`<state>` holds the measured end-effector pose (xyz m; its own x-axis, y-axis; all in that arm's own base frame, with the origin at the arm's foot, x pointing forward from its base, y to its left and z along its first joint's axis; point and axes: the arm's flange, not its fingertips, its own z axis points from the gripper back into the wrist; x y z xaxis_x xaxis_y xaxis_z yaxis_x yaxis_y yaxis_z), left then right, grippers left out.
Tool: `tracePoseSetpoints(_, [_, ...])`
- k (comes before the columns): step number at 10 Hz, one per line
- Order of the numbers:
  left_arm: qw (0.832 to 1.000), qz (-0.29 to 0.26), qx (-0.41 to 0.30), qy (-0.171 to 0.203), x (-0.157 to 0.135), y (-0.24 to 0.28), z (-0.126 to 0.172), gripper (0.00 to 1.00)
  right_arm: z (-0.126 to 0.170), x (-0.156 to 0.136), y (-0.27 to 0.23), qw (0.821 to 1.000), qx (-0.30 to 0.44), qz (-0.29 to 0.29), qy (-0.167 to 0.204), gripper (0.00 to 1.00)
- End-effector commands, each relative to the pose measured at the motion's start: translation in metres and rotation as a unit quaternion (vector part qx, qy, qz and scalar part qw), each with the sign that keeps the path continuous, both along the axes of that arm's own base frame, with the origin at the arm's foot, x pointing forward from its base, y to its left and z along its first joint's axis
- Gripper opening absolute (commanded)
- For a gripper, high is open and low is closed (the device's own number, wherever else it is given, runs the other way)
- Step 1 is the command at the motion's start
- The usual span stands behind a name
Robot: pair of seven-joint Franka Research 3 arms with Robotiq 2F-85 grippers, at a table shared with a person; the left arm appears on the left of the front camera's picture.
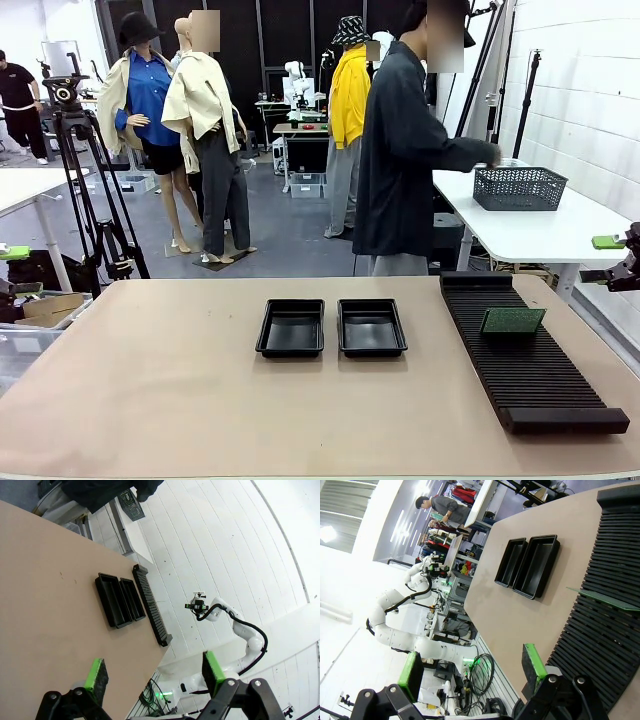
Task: Inspect and transfer BCBs to ESD trays.
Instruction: Pick up the Blank PCB from the PCB Rack and place it in the left ESD tray.
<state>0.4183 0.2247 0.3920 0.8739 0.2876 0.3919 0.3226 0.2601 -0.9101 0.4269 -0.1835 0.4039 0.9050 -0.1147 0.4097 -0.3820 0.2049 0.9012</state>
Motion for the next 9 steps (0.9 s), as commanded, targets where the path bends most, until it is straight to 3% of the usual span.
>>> tracePoseSetpoints(1, [1.000,0.003,0.002,0.005,-0.001,-0.001,0.001,1.00,-0.001,-0.002,0.000,1.000,0.001,0.000,0.002,1.00])
tracePoseSetpoints(3, [1.000,0.003,0.002,0.005,-0.001,-0.001,0.001,1.00,0.000,0.000,0.000,1.000,0.000,0.000,0.000,1.00])
tracePoseSetpoints(6, [1.000,0.003,0.002,0.005,-0.001,-0.001,0.001,1.00,0.017,0.037,0.013,0.997,-0.065,-0.005,-0.030,1.00])
tracePoseSetpoints(9, [1.000,0.003,0.002,0.005,-0.001,-0.001,0.001,1.00,0.047,0.082,0.049,0.983,-0.166,0.015,-0.079,1.00])
